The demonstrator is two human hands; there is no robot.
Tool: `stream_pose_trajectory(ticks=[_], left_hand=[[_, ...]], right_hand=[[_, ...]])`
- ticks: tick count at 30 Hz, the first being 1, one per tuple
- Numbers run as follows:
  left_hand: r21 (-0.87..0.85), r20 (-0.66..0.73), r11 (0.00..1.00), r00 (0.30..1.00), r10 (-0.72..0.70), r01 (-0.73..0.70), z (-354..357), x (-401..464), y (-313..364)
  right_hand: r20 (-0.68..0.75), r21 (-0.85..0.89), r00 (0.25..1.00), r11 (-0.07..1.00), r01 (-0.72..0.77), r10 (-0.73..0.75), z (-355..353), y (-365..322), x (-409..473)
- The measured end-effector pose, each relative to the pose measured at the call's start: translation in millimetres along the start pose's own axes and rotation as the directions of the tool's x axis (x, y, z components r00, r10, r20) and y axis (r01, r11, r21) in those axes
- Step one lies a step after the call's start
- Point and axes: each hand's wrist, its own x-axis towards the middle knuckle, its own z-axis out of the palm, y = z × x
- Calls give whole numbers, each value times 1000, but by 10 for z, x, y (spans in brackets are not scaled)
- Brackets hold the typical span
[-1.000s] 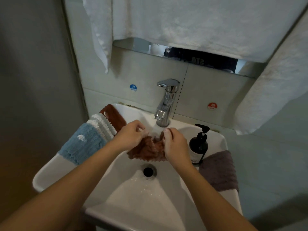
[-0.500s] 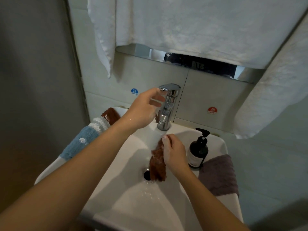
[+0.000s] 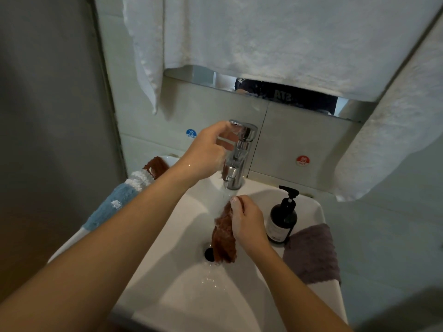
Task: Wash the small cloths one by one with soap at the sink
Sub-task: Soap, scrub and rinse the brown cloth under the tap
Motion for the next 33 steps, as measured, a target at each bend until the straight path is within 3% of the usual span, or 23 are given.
stream_pose_trajectory(ticks=[7, 11, 13, 15, 18, 22, 26, 28, 29, 31, 33], left_hand=[[-5, 4, 1000, 1000, 12, -12, -38, -25, -36], [48, -29, 997, 998, -53, 54, -72, -183, -429], [197, 122, 973, 982, -144, 118, -43, -322, -696], [330, 334, 935, 909, -248, 134, 30, -471, -931], [325, 466, 930, 827, -315, 170, 104, -596, -1201], [204, 370, 916, 839, -400, 346, -14, -578, -1283], [-158, 179, 878, 887, -425, 452, -6, -578, -1224], [-320, 152, 822, 882, -446, 471, 68, -572, -1145], [-320, 137, 824, 883, -449, 468, 121, -567, -1103], [-171, 4, 887, 901, -434, 429, 241, -566, -1081], [-43, -142, 928, 917, -372, 369, 350, -601, -1045]], right_hand=[[4, 13, 1000, 1000, 6, -6, -4, 0, 3], [-15, 24, 999, 999, 37, -36, 5, 18, 8], [-26, 74, 999, 997, 35, -33, 27, 4, 21], [-40, 189, 999, 982, 16, -8, 67, -18, 50], [-39, 375, 993, 922, -92, 115, 114, -57, 119], [-165, 428, 944, 883, -193, 286, 84, 26, 246], [-299, 79, 941, 986, -144, 161, 27, 129, 227], [-198, -146, 977, 983, -106, 76, 75, 176, 165], [-104, -189, 993, 979, -82, 63, 131, 181, 131], [54, -88, 998, 996, -28, 33, 272, 120, 48], [32, 53, 999, 998, -32, 31, 355, -10, 15]])
